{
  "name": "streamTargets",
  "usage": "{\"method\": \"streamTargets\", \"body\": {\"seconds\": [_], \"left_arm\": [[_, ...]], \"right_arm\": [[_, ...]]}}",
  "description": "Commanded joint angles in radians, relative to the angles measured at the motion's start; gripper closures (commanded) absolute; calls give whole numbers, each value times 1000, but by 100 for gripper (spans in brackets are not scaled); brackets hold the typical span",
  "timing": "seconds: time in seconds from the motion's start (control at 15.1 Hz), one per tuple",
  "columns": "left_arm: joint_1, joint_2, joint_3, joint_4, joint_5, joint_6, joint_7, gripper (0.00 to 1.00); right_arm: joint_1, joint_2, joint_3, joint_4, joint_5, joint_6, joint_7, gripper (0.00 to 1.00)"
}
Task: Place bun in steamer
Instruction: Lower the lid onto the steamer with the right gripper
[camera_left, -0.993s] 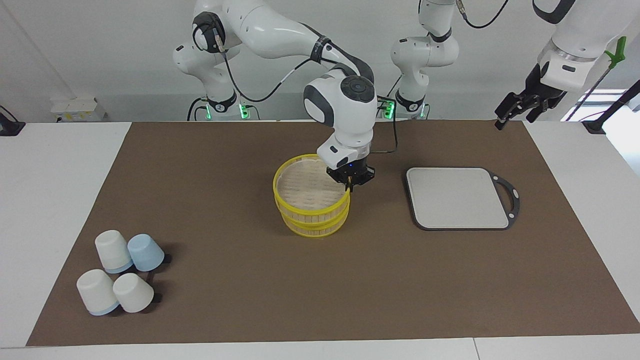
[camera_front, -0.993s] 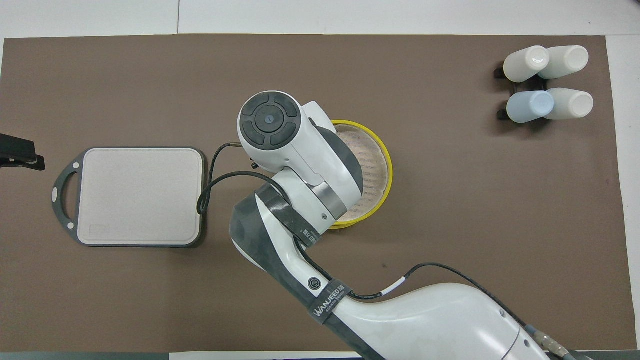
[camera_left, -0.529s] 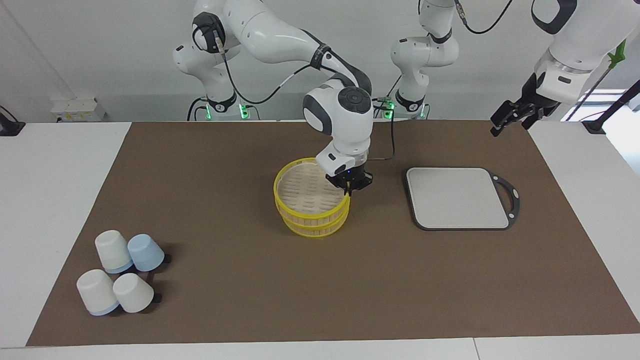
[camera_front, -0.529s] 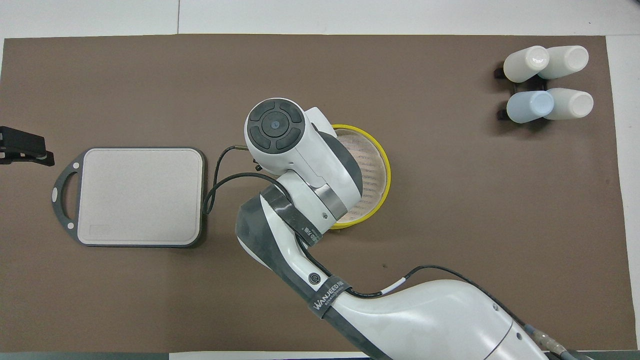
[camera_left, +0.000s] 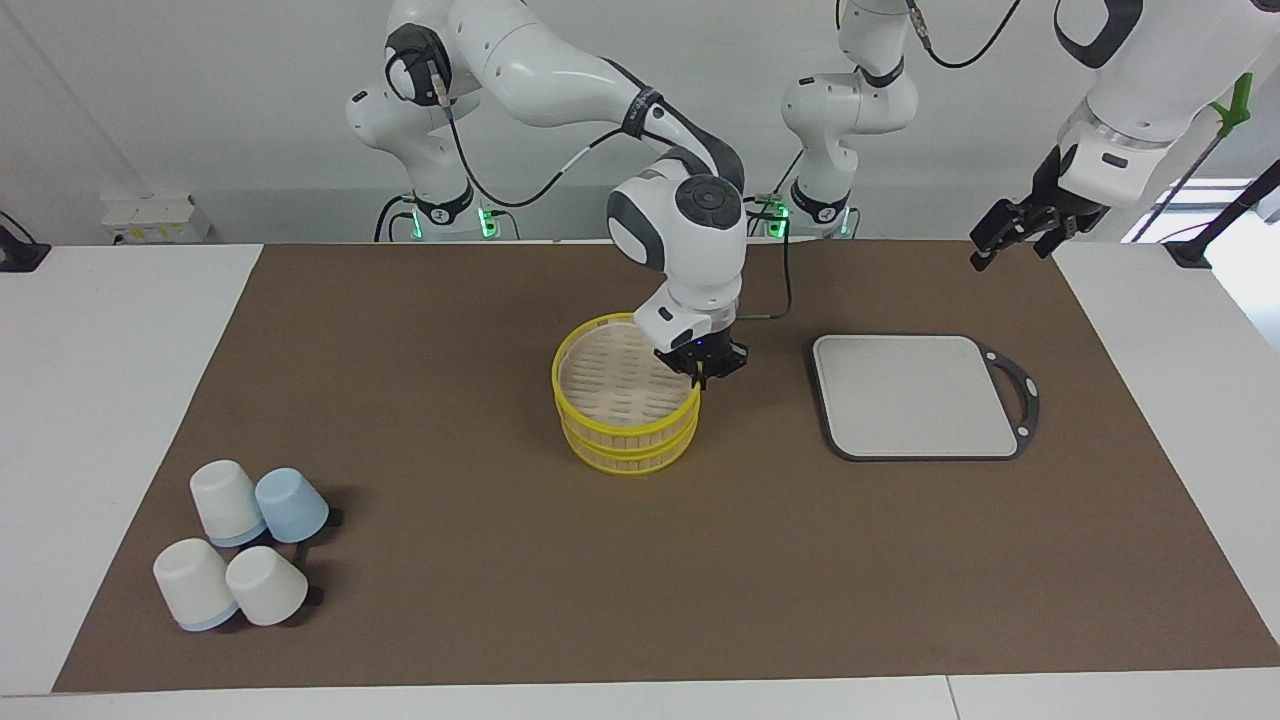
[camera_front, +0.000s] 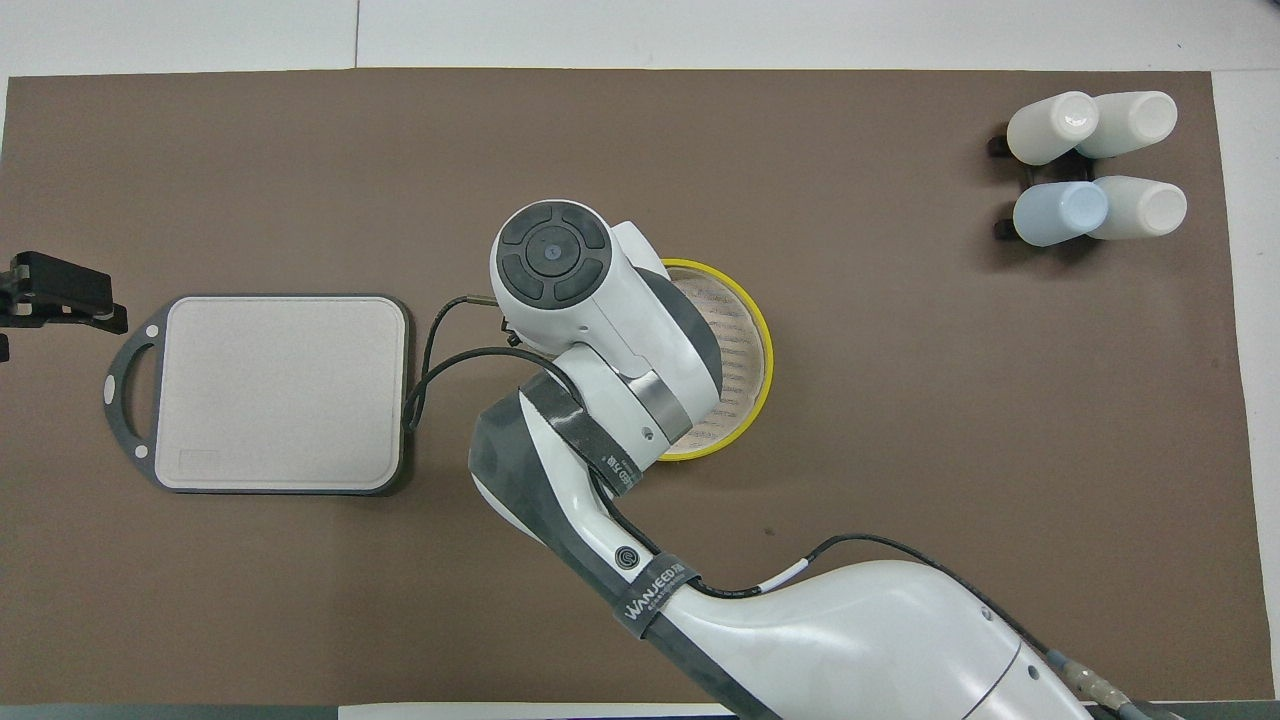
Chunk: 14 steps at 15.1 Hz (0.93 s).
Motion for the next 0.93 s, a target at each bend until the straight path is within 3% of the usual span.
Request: {"method": "streamTargets", "body": {"seconds": [0.0,0.46,0.53,0.6,0.66,0.86], "left_arm": [[-5,9,10,14,-15,-8,15,0],[-3,-34,-49,-58,-15,66,13,0],[0,-34,-49,-58,-15,63,16,0],[-2,-34,-49,-58,-15,61,13,0],[-5,-32,-47,-57,-15,61,10,0],[-5,-31,-47,-57,-15,63,9,0]], "right_arm": [[5,-26,4,-36,18,38,33,100],[-9,-46,4,-126,15,96,22,100],[-12,-55,4,-146,14,114,17,77],[-12,-57,4,-151,10,119,-1,19],[-11,-57,3,-147,0,110,-18,0],[-17,-80,1,-133,-2,100,-21,0]]}}
